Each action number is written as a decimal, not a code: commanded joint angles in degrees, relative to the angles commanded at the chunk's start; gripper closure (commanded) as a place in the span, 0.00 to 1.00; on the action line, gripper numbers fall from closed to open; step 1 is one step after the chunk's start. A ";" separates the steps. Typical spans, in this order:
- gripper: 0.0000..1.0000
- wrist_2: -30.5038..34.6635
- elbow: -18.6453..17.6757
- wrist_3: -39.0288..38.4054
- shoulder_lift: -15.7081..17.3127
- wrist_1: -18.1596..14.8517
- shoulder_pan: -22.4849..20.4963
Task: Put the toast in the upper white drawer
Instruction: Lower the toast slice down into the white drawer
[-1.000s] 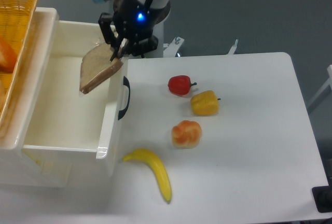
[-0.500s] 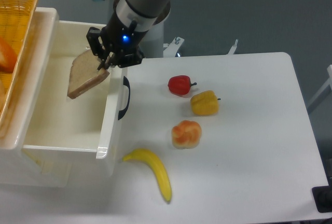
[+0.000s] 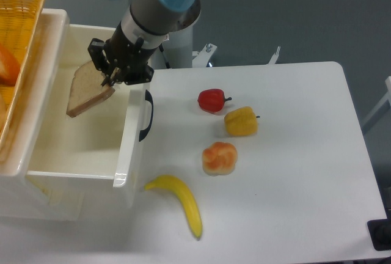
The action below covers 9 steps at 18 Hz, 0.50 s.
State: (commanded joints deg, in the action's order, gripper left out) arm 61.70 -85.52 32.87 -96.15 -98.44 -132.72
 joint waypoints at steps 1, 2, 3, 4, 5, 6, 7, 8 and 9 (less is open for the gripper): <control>0.88 0.00 0.00 0.00 0.00 -0.09 0.09; 0.88 0.00 -0.09 0.00 0.00 -0.09 0.26; 0.88 0.09 -0.09 0.00 0.00 -0.09 0.53; 0.88 0.09 0.00 0.00 -0.17 -0.09 0.70; 0.88 0.09 0.00 0.00 -0.26 -0.09 0.70; 0.87 0.09 -0.09 0.00 -0.26 -0.09 0.88; 0.87 0.09 -0.09 0.00 -0.26 -0.09 1.05; 0.87 0.09 -0.09 -0.09 -0.26 -0.09 1.23; 0.83 0.09 -0.09 -0.09 -0.26 -0.09 1.41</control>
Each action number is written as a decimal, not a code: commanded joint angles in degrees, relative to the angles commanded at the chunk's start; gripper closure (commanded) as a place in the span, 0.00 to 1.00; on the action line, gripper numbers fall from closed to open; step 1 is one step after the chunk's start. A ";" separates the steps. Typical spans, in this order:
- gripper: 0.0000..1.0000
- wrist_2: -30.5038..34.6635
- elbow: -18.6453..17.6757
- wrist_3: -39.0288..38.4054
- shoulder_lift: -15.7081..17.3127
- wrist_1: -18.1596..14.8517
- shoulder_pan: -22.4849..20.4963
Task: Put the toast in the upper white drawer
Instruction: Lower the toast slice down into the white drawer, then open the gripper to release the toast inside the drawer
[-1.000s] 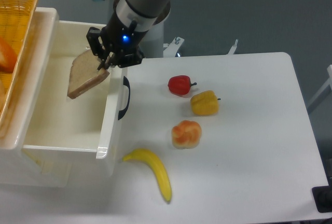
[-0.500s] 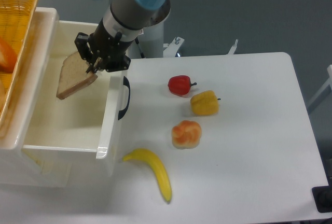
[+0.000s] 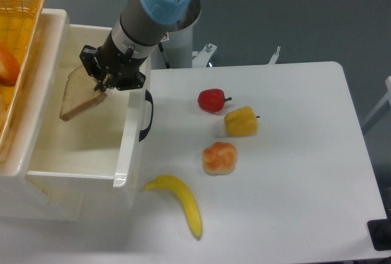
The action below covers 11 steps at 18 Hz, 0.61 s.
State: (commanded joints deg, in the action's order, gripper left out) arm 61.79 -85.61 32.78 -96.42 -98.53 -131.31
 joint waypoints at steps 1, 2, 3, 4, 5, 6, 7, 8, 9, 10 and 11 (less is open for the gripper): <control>0.82 0.00 0.00 0.00 0.00 0.00 0.26; 0.81 0.00 0.00 0.00 -0.09 0.00 0.53; 0.81 0.00 0.00 -0.09 -0.09 0.00 0.53; 0.81 0.00 0.00 -0.35 -0.09 0.00 0.62; 0.81 0.00 0.00 -0.35 -0.09 0.00 0.62; 0.79 0.00 -0.09 -0.35 -0.09 0.00 0.62; 0.77 0.00 -0.09 -0.35 -0.09 0.00 0.62; 0.77 0.00 -0.09 -0.35 -0.09 0.00 0.62; 0.77 0.09 -0.17 -0.35 -0.17 0.00 0.62; 0.77 0.09 -0.18 -0.35 -0.18 0.09 0.62; 0.76 0.09 -0.18 -0.35 -0.18 0.09 0.62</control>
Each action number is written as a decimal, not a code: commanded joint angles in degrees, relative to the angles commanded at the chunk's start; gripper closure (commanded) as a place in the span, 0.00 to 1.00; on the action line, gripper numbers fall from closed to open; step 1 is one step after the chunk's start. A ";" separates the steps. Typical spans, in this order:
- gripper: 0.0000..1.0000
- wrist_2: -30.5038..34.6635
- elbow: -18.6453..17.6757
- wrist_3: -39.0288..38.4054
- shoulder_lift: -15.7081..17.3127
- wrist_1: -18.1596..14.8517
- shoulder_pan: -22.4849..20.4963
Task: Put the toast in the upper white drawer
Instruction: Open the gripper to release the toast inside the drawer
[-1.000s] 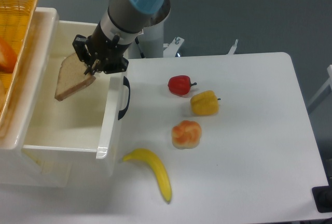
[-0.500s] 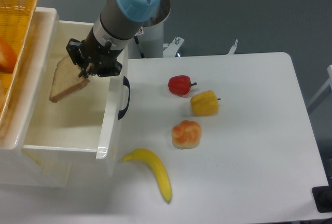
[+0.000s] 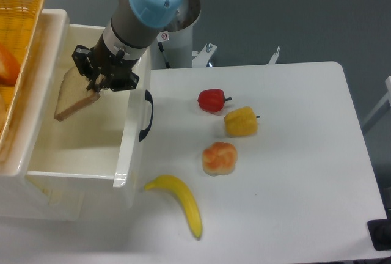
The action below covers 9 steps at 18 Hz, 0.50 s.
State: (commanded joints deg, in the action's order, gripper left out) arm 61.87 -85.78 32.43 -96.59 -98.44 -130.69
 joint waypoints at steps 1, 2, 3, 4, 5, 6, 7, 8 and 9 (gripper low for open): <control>0.74 0.00 0.00 0.09 0.00 0.00 0.00; 0.70 0.00 0.00 0.17 0.00 0.09 0.00; 0.69 0.00 0.00 0.18 0.09 0.09 0.00; 0.68 0.00 0.09 0.26 0.17 0.17 0.00; 0.64 0.00 0.17 0.44 0.26 0.18 0.00; 0.62 0.00 0.35 0.44 0.35 0.26 -0.09; 0.62 0.09 0.53 0.27 0.35 0.26 -0.09; 0.59 0.61 0.53 0.26 0.35 0.44 -0.09; 0.58 1.22 0.53 0.26 0.44 0.79 -0.09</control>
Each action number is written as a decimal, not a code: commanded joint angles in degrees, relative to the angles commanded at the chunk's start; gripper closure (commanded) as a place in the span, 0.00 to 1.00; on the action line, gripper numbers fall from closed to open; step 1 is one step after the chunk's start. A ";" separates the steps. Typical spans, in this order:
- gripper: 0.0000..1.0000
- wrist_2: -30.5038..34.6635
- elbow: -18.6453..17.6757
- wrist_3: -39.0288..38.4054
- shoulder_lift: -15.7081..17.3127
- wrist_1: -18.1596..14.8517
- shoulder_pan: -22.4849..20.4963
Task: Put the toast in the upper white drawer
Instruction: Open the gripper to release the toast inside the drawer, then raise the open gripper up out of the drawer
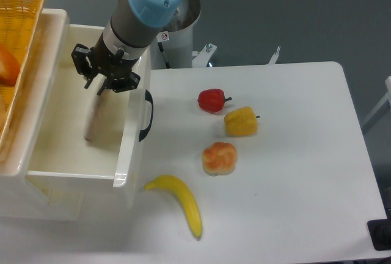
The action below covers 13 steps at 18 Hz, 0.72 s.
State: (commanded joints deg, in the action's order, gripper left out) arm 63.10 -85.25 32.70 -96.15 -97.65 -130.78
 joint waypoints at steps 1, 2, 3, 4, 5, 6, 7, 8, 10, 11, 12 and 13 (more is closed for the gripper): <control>0.58 0.27 0.00 0.09 0.17 0.00 0.00; 0.58 0.36 0.00 0.17 0.26 0.00 -0.09; 0.58 0.36 0.00 0.26 0.44 0.00 -0.26; 0.58 0.53 0.09 0.26 0.70 0.00 -0.52; 0.58 0.97 0.17 0.26 1.84 0.18 -1.14; 0.58 2.54 -0.09 0.35 3.50 0.09 -3.23; 0.58 3.16 -0.17 0.70 4.91 0.00 -5.17; 0.57 3.26 -0.18 0.70 6.05 0.18 -6.66; 0.55 3.43 -0.18 0.53 7.29 0.88 -9.65; 0.54 3.43 -0.18 0.53 7.64 0.80 -11.23; 0.46 3.52 -0.09 0.53 7.65 0.88 -12.64; 0.36 3.61 -0.09 0.53 7.65 1.75 -13.44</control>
State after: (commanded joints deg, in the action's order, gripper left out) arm 66.71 -85.34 33.22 -88.51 -95.90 -144.22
